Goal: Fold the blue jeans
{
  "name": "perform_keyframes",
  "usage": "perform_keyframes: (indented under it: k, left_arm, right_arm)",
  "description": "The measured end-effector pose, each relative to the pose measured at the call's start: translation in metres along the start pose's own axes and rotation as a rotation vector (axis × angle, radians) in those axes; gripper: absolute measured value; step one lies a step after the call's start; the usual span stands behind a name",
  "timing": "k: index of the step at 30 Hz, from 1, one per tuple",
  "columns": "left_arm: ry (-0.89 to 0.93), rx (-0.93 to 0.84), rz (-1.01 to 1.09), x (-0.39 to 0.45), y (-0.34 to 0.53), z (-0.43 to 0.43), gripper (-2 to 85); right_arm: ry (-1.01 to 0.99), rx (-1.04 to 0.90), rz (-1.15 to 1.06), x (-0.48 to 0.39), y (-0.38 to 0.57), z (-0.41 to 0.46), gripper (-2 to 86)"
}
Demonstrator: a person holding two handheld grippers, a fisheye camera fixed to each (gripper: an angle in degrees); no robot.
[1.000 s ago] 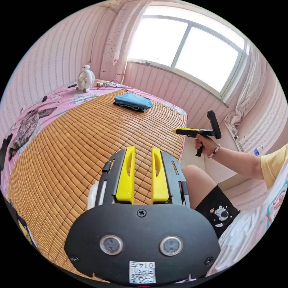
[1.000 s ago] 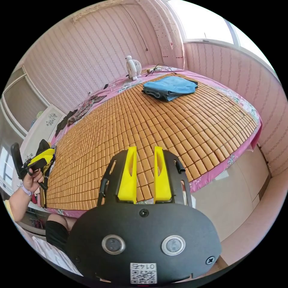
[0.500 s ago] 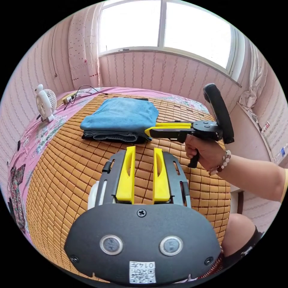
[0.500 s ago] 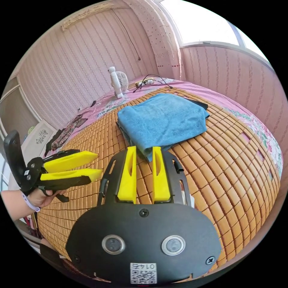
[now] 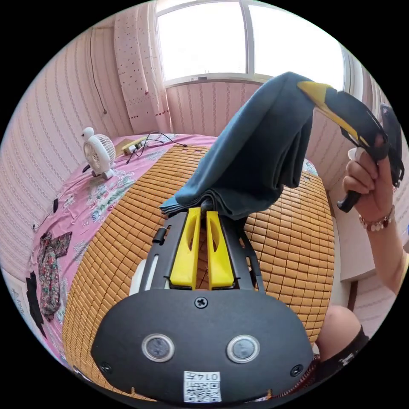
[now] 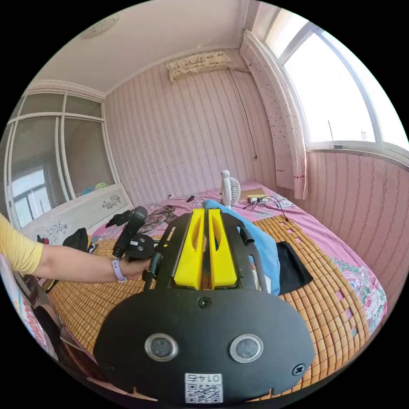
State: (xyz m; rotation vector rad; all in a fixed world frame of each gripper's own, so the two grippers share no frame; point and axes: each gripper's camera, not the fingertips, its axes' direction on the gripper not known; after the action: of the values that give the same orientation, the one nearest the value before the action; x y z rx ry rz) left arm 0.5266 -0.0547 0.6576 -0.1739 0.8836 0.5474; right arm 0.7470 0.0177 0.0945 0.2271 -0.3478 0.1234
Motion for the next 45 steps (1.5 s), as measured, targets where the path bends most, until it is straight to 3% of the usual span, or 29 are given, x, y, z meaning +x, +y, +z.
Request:
perform_keyframes:
  k: [5,8,10,11,13,16,34,45]
  left_arm:
    - [0.06,0.027,-0.14,-0.024,0.154,-0.168,0.6]
    - [0.059,-0.096,-0.295,-0.009,0.281,-0.222,0.7]
    - [0.025,-0.26,-0.465,0.0,0.356,-0.23,0.7]
    - [0.019,-0.322,-0.556,0.008,0.399,-0.236,0.7]
    - [-0.005,-0.311,-0.661,0.017,0.447,-0.255,0.7]
    - [0.026,-0.241,-0.842,0.012,0.496,-0.282,0.4]
    - [0.024,-0.247,-0.987,-0.051,0.528,-0.313,-0.8]
    - [-0.009,-0.192,-1.022,-0.028,0.559,-0.382,-1.0]
  right_arm:
    - [-0.14,-0.012,-0.014,-0.103,0.019,-0.055,0.8]
    - [-0.057,-0.247,-0.02,-0.171,0.093,-0.042,0.8]
    - [0.002,-0.602,0.058,-0.213,0.163,-0.005,0.8]
    - [-0.022,-0.659,0.056,-0.225,0.178,0.001,0.8]
    - [-0.045,-0.817,0.021,-0.27,0.216,0.016,0.8]
    - [-0.108,-0.875,0.012,-0.299,0.227,0.028,0.9]
    - [-0.264,-1.079,0.032,-0.275,0.235,0.13,0.9]
    - [-0.214,-0.976,-0.006,-0.264,0.225,0.134,1.0]
